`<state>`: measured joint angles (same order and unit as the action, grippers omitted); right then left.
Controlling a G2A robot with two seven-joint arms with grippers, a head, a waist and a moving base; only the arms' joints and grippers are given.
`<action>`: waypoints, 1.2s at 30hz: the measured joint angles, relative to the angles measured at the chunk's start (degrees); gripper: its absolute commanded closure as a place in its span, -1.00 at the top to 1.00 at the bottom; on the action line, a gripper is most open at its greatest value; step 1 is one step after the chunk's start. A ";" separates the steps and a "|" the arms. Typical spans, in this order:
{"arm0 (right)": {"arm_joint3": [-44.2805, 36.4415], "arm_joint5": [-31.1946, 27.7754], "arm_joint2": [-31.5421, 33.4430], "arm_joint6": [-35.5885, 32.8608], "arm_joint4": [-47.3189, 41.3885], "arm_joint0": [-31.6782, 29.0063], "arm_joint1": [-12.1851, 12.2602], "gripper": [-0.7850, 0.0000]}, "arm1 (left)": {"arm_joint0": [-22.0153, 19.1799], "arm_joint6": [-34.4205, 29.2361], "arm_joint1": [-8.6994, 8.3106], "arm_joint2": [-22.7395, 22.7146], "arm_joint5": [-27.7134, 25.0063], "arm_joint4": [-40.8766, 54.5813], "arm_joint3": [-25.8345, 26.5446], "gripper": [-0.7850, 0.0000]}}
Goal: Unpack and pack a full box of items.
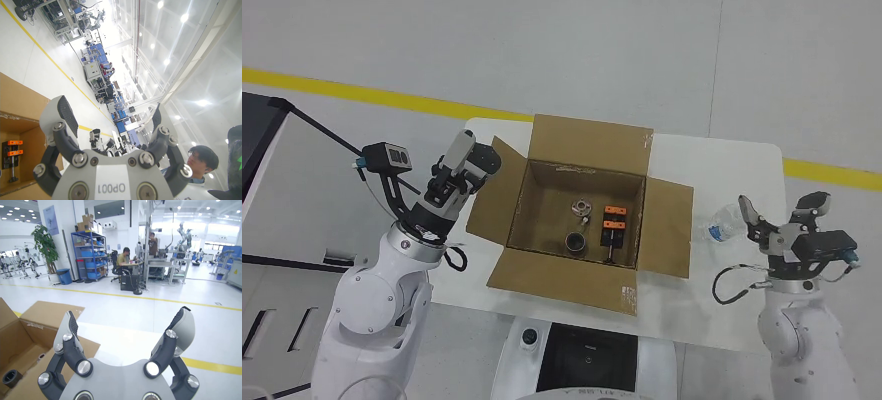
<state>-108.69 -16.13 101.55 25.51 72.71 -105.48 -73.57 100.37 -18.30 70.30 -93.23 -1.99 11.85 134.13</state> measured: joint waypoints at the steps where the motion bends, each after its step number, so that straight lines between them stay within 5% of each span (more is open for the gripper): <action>1: -1.85 -0.89 0.48 -0.86 -0.46 -0.10 0.09 1.00 | 0.00 0.00 0.00 0.00 0.00 0.00 0.00 1.00; 7: -7.00 -10.33 -1.21 -15.80 -5.11 5.40 0.92 1.00 | 0.00 0.00 0.00 0.00 0.00 0.00 0.00 1.00; 15: -0.91 -19.51 -15.10 -34.69 -4.38 16.08 1.26 1.00 | 0.00 0.00 0.00 0.00 0.00 0.00 0.00 1.00; 21: 3.36 -19.36 -21.69 -37.71 -3.90 17.15 1.04 1.00 | 0.00 0.00 0.00 0.00 0.00 0.00 0.00 1.00; 36: 3.51 -19.41 -21.77 -37.61 -3.80 17.16 1.06 1.00 | 0.00 0.00 0.00 0.00 0.00 0.00 0.00 1.00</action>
<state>-105.18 -35.54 79.79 -12.10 68.91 -88.32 -72.51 100.37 -18.30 70.30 -93.23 -1.99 11.85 134.13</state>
